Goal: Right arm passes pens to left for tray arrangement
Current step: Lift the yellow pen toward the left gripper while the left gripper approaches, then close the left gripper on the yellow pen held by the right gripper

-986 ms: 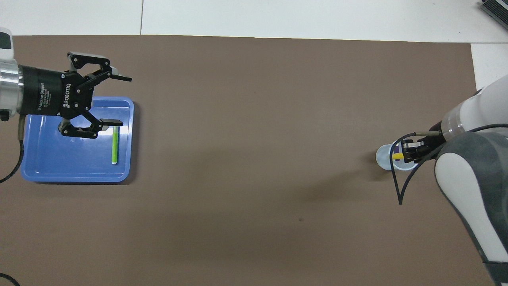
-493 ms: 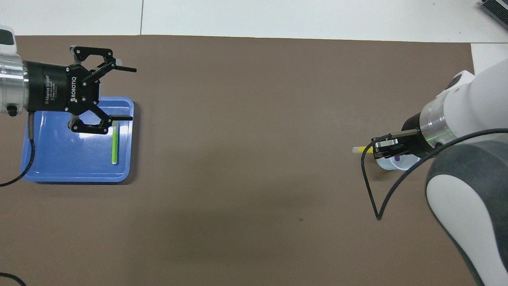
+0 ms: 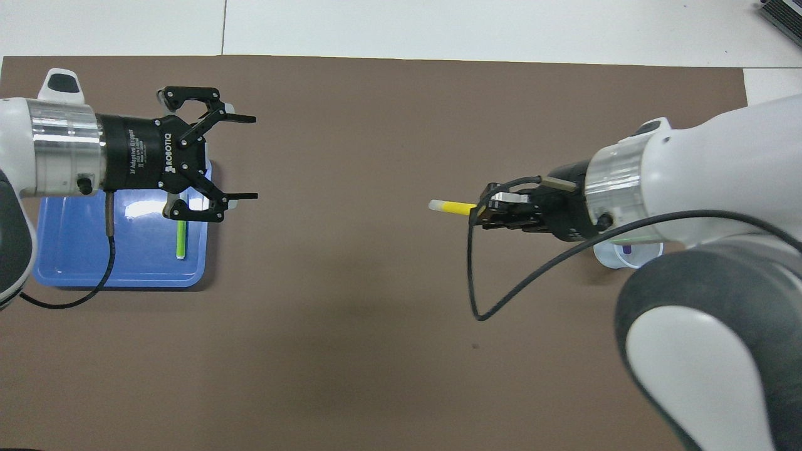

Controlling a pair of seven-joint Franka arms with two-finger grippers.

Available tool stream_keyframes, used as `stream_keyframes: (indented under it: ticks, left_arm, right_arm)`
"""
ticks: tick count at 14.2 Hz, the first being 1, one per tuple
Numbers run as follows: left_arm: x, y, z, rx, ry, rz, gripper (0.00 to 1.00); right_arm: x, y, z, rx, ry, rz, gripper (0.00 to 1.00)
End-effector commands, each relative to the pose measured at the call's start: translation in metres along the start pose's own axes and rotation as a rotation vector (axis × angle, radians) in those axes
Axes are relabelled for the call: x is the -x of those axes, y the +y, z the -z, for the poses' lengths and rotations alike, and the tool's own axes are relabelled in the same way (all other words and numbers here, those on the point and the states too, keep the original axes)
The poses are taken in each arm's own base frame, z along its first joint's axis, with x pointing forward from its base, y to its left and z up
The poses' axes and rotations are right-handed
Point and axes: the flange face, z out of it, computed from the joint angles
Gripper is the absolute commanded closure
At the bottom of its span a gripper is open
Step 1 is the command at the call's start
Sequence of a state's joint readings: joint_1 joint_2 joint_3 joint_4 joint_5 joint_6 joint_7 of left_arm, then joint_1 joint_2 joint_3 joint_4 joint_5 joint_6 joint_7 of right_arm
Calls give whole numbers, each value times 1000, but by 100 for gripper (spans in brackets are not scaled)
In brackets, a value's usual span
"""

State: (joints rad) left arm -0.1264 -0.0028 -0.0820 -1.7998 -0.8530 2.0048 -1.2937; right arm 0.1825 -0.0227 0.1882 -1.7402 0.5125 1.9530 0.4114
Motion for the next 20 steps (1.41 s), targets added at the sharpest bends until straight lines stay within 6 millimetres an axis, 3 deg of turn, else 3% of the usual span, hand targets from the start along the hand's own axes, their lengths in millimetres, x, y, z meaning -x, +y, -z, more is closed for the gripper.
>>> stream_keyframes:
  ticks: [1,6,20]
  left_arm:
    - [18,-12,-9,6,-13,40,4]
    - [35,-27,-39,28,1,99,4]
    - [68,-80,-106,76,37,193,4]
  right_arm:
    - [31,-16,-28,-65,82,-50,100]
    - [54,-45,-44,-181,103,-99,100]
    - [59,-38,-49,-167,92,-101,100]
